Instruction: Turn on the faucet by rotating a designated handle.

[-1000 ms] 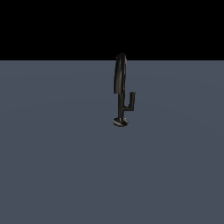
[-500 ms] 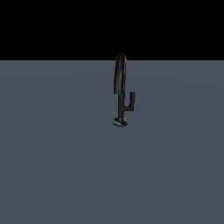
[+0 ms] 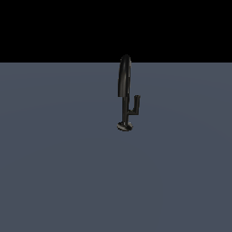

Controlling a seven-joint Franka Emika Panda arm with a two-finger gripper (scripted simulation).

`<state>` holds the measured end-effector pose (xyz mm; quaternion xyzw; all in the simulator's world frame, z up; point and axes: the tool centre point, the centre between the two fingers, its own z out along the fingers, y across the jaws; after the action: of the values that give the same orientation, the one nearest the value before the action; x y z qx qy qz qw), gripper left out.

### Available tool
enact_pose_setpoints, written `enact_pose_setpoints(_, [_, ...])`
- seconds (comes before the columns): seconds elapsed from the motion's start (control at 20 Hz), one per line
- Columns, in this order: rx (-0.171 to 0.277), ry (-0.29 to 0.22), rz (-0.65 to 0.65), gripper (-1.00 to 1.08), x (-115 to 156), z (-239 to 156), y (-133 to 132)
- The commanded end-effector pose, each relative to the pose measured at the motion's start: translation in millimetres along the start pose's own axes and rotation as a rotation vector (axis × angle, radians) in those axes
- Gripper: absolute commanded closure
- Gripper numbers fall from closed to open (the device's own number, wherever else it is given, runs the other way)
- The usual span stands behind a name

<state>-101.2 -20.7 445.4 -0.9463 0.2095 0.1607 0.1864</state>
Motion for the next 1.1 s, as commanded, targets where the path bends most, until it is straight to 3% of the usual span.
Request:
enact_pose_setpoints(0.0, [0.036, -0.035, 0.039, 1.08, 17, 1, -2])
enact_pose_setpoints(1.05, [0.366, -0.350, 0.384, 1.08, 158, 37, 5])
